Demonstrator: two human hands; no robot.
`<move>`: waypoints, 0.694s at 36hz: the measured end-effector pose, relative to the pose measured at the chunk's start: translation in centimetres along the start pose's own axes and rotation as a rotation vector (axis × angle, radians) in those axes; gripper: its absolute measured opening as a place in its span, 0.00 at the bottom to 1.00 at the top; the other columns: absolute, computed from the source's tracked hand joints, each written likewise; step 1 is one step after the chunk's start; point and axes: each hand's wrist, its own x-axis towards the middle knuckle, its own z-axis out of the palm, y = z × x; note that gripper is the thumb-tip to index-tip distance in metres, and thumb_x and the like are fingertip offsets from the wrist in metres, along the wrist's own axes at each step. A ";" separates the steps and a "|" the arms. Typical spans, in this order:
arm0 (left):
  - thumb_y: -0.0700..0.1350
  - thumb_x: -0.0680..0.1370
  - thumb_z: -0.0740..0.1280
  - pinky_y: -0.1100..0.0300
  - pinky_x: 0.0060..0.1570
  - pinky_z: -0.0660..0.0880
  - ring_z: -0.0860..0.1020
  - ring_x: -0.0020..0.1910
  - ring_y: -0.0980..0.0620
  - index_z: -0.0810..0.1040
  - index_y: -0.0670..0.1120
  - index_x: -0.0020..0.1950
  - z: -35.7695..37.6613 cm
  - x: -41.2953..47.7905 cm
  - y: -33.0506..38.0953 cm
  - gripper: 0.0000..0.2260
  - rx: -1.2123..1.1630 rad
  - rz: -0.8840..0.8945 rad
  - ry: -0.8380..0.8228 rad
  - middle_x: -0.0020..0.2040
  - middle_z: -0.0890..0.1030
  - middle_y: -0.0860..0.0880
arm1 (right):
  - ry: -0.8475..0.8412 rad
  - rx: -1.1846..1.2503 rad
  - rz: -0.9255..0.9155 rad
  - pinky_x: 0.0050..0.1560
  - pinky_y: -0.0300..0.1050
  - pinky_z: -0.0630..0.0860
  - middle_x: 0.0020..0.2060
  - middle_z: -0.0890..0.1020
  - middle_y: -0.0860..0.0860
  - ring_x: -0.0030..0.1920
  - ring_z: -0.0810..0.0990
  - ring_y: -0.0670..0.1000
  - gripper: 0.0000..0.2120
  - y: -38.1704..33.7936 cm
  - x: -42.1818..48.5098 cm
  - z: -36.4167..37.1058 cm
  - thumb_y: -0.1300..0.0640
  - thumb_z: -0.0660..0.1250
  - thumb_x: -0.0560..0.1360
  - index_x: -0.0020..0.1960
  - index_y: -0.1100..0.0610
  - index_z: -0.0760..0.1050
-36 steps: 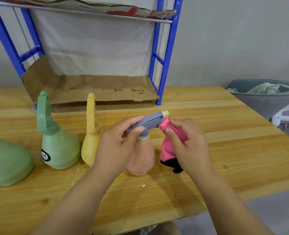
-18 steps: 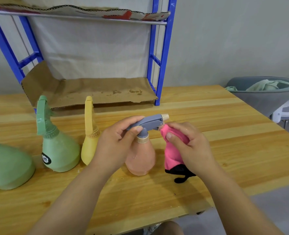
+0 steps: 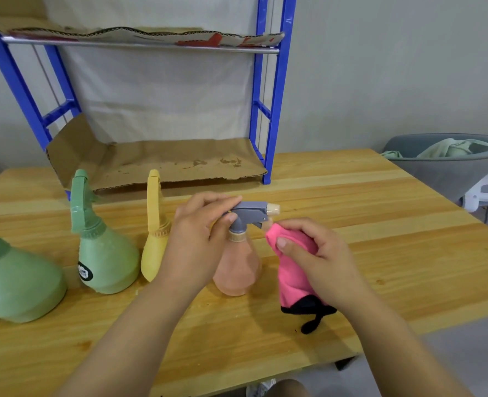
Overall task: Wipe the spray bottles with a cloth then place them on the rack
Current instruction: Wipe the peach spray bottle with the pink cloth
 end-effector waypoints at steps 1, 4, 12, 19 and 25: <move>0.38 0.77 0.67 0.70 0.61 0.63 0.71 0.60 0.51 0.76 0.60 0.56 0.0 0.0 0.1 0.17 0.036 0.005 0.016 0.53 0.75 0.61 | 0.000 0.010 -0.002 0.48 0.32 0.75 0.48 0.81 0.34 0.49 0.79 0.37 0.13 0.0 -0.3 0.0 0.59 0.70 0.74 0.50 0.40 0.78; 0.36 0.76 0.67 0.80 0.56 0.56 0.68 0.58 0.51 0.75 0.62 0.56 0.1 -0.4 1.0 0.20 0.098 0.044 0.055 0.53 0.74 0.60 | 0.002 0.041 0.018 0.50 0.35 0.76 0.49 0.82 0.36 0.51 0.80 0.39 0.13 0.2 -1.2 0.0 0.59 0.70 0.74 0.51 0.41 0.79; 0.43 0.76 0.66 0.82 0.54 0.57 0.67 0.55 0.52 0.80 0.55 0.59 0.8 -1.0 3.2 0.13 0.103 0.142 -0.045 0.55 0.75 0.56 | 0.084 -0.002 0.082 0.52 0.37 0.73 0.49 0.81 0.34 0.52 0.79 0.37 0.10 1.2 -2.5 -1.3 0.57 0.69 0.75 0.54 0.45 0.79; 0.60 0.70 0.66 0.75 0.52 0.61 0.70 0.52 0.50 0.82 0.55 0.52 1.5 -0.1 3.3 0.15 0.271 0.183 0.016 0.52 0.75 0.54 | 0.141 -0.067 0.096 0.50 0.34 0.72 0.47 0.81 0.34 0.51 0.78 0.35 0.10 1.4 -3.0 -2.1 0.54 0.69 0.75 0.55 0.44 0.79; 0.49 0.67 0.76 0.58 0.45 0.74 0.73 0.45 0.50 0.84 0.46 0.48 1.1 -0.5 3.4 0.12 0.248 0.299 0.074 0.48 0.73 0.45 | 0.152 -0.088 0.083 0.46 0.26 0.71 0.47 0.81 0.35 0.50 0.77 0.33 0.10 1.2 -3.2 -2.1 0.55 0.69 0.75 0.53 0.42 0.78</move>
